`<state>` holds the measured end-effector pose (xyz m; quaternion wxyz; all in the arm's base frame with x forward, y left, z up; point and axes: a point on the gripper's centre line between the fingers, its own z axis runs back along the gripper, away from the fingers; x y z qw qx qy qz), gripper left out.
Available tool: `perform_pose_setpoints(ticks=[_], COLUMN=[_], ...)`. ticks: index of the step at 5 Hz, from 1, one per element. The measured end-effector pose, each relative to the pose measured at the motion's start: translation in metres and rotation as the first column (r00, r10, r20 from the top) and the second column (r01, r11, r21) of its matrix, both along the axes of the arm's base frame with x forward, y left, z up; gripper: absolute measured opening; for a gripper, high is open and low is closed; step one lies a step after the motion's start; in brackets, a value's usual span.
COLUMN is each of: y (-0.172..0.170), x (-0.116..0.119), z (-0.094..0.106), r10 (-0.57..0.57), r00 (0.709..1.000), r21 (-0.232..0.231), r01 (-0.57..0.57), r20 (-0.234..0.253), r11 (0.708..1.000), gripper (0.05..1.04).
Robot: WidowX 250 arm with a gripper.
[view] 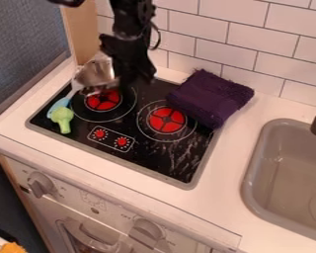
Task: Move the silver bowl onto the purple cloth
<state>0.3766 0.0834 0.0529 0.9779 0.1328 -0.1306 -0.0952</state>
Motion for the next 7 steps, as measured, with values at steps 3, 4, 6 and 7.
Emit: perform_pose_setpoints(ticks=[3,4,6,7], y=[-0.075,-0.098,-0.134,-0.143], x=[0.019,0.018,0.013,0.009], z=[0.036,0.036,0.014,-0.003], r10=[-0.162,-0.232,-0.406,-0.467], r00=[0.981,0.967,0.914,0.881], r21=[-0.061,-0.057,0.001,0.014], r01=[0.169,0.239,0.406,0.469], r20=[0.106,0.103,0.017,-0.074], r11=[0.984,0.969,0.914,0.883], gripper=[0.072,0.072,0.072,0.111])
